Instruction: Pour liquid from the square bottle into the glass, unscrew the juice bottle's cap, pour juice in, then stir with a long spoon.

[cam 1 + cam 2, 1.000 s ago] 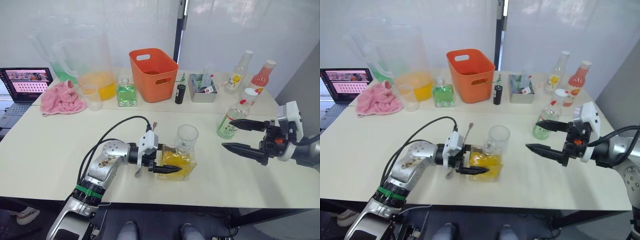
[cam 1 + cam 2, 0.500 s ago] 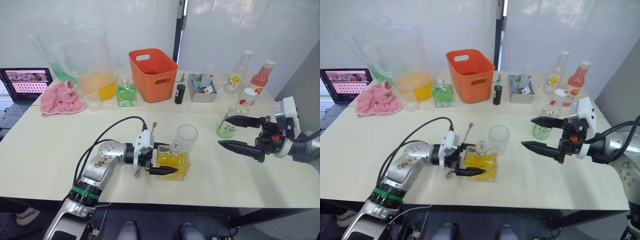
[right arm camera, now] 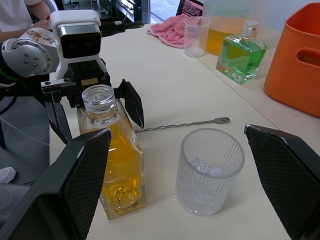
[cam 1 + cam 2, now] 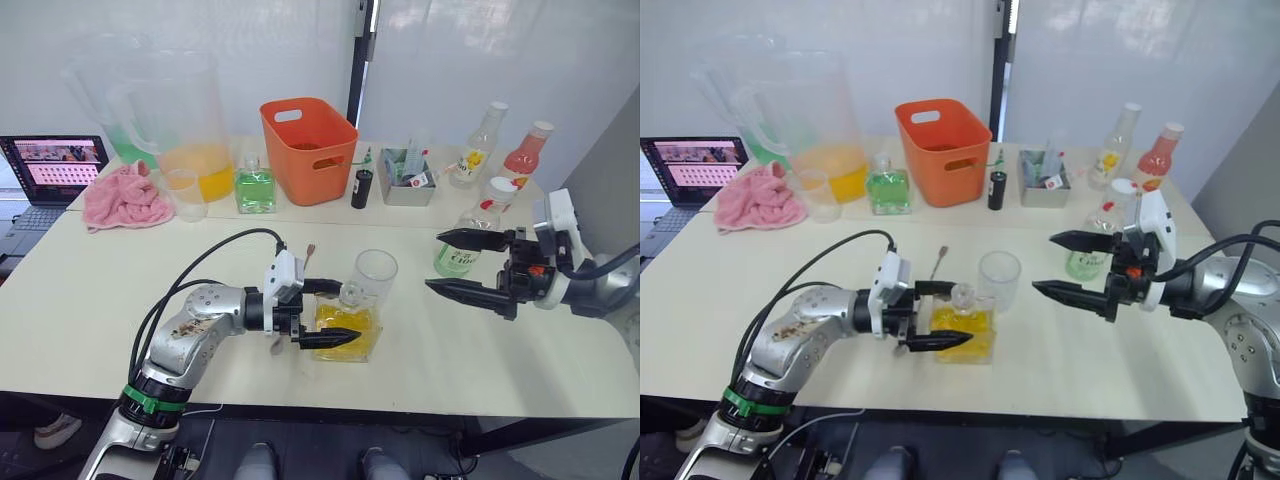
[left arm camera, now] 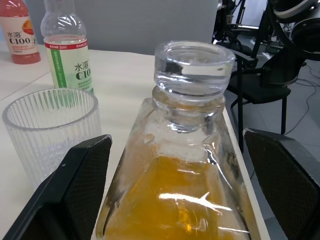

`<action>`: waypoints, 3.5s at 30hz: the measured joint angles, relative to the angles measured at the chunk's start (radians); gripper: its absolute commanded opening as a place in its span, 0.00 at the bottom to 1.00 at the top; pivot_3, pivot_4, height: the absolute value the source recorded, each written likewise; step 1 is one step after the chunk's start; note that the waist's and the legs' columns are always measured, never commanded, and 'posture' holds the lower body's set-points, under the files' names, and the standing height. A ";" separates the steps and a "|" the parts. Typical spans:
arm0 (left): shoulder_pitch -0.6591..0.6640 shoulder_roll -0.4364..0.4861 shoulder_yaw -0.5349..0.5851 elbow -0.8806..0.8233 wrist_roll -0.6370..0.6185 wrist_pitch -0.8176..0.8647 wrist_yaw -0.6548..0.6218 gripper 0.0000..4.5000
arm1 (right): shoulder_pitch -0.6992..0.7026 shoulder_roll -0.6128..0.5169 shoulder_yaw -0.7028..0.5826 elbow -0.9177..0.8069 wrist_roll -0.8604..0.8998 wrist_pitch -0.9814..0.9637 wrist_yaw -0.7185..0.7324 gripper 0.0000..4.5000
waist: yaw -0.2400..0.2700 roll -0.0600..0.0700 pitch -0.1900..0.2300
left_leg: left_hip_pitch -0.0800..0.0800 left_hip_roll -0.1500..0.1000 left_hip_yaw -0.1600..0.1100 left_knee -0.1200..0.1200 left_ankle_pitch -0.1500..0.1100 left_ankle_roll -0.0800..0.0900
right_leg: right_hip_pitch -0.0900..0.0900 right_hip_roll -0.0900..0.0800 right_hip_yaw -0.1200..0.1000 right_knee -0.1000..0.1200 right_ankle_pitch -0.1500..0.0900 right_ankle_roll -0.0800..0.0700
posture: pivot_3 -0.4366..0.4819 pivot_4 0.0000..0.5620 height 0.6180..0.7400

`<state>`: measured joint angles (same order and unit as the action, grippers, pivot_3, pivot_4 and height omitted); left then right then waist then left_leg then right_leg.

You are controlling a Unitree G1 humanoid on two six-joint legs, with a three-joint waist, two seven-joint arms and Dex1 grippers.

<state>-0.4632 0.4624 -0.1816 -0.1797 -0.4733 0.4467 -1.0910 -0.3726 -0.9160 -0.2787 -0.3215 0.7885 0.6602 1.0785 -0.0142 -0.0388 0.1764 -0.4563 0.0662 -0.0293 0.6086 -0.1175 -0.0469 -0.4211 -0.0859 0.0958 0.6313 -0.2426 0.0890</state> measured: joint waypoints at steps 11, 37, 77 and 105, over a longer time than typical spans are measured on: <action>0.000 -0.019 -0.021 0.022 0.044 -0.055 0.005 0.80 | 0.001 0.000 0.000 -0.001 0.000 -0.001 -0.005 1.00 | 0.000 0.000 0.000 | 0.000 0.000 0.000 0.000 0.000 0.000 | 0.000 0.000 0.000 0.000 0.000 0.000 | 0.48 0.27 0.88; -0.012 -0.026 -0.039 0.037 0.074 -0.100 -0.023 0.62 | -0.157 0.174 0.334 -0.077 -0.070 0.037 -0.053 1.00 | 0.000 0.001 0.000 | 0.000 0.000 0.000 0.001 0.000 0.000 | 0.000 0.000 0.000 0.000 0.001 -0.001 | 0.48 0.27 0.88; -0.012 -0.017 -0.033 0.006 0.050 -0.028 -0.021 0.62 | -0.177 0.277 0.383 -0.010 -0.148 0.014 -0.005 0.25 | -0.001 0.001 0.000 | 0.000 0.000 0.000 0.000 0.000 0.000 | 0.000 0.000 0.000 0.001 0.004 -0.005 | 0.48 0.27 0.88; -0.014 -0.014 -0.042 0.002 0.053 -0.030 -0.025 0.62 | -0.200 0.261 0.356 -0.064 -0.119 0.040 -0.035 0.77 | 0.000 0.001 0.000 | 0.000 0.000 0.000 0.000 0.000 0.000 | 0.000 0.000 0.000 0.001 0.004 -0.005 | 0.48 0.27 0.88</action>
<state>-0.4776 0.4482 -0.2235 -0.1778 -0.4207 0.4163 -1.1161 -0.5726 -0.6551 0.0775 -0.3851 0.6699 0.7005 1.0434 -0.0145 -0.0382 0.1760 -0.4563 0.0664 -0.0294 0.6088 -0.1174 -0.0469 -0.4212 -0.0858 0.0955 0.6320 -0.2389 0.0837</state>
